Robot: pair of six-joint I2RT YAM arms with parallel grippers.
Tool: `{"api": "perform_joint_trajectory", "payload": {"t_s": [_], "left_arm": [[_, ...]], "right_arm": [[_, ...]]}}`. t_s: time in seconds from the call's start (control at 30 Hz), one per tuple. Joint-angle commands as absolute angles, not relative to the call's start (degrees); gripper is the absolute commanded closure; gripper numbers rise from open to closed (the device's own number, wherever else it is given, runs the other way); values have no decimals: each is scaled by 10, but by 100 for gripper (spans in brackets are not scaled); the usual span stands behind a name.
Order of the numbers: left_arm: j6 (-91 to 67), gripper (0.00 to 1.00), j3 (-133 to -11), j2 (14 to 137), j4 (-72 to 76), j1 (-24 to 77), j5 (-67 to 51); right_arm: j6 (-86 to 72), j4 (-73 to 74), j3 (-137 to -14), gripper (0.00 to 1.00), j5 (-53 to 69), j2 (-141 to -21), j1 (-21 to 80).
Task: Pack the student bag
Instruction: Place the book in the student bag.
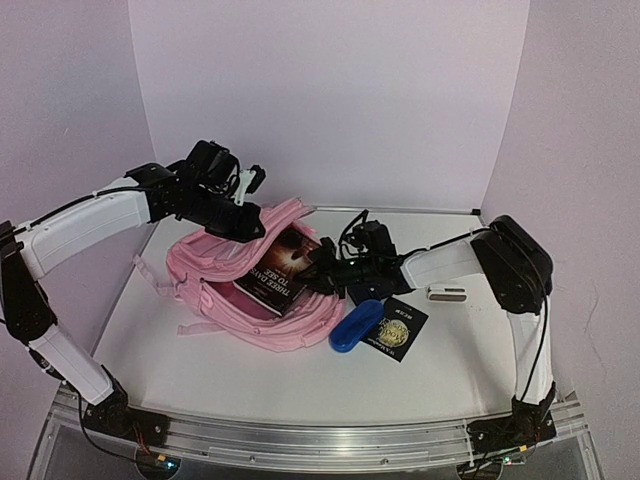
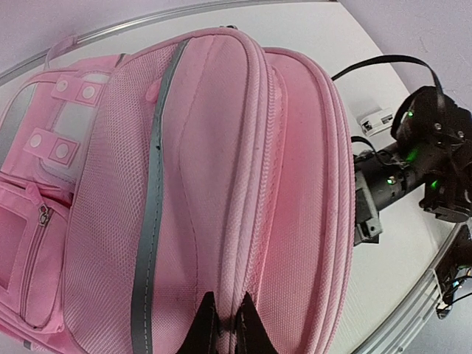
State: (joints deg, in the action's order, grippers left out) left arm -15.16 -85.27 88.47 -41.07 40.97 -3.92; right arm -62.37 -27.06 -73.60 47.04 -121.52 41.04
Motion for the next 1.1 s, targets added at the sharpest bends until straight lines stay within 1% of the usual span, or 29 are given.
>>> {"api": "perform_joint_trajectory", "payload": {"t_s": [0.0, 0.07, 0.13, 0.17, 0.23, 0.3, 0.33, 0.37, 0.47, 0.57, 0.63, 0.7, 0.93, 1.0, 1.07], "left_arm": [[-161, 100, -865, 826, -298, 415, -75], [-162, 100, -864, 825, -298, 415, -75], [-162, 100, -863, 824, -298, 415, -74], [-162, 100, -863, 822, -298, 415, -73], [-161, 100, -861, 820, -298, 415, -70], [-158, 100, -860, 817, -299, 415, -67], [-158, 100, -860, 816, -300, 415, -66], [-157, 100, -859, 815, -301, 415, -65], [-153, 100, -856, 813, -302, 415, -64], [-150, 100, -856, 811, -301, 415, -64], [-149, 100, -856, 810, -300, 415, -64], [-149, 100, -855, 810, -298, 415, -67], [-149, 100, -856, 809, -301, 416, -72], [-148, 100, -856, 806, -304, 416, -69], [-148, 100, -853, 803, -305, 416, -67]], "right_arm": [[-687, -320, -833, 100, 407, -1255, 430], [-682, -263, -884, 100, 392, -1285, 437], [-689, -248, -921, 98, 398, -1312, 445], [-689, -239, -936, 90, 402, -1319, 449], [-676, -222, -942, 58, 397, -1318, 453], [-649, -197, -929, 36, 385, -1296, 451], [-635, -179, -917, 33, 376, -1282, 447], [-622, -166, -901, 33, 367, -1264, 445], [-598, -142, -850, 35, 329, -1205, 439], [-587, -119, -816, 36, 311, -1178, 438], [-587, -114, -810, 38, 316, -1179, 438], [-587, -115, -817, 46, 327, -1189, 438], [-634, -125, -862, 54, 356, -1254, 439], [-648, -127, -855, 52, 364, -1254, 443], [-650, -127, -829, 46, 360, -1235, 449]]}}
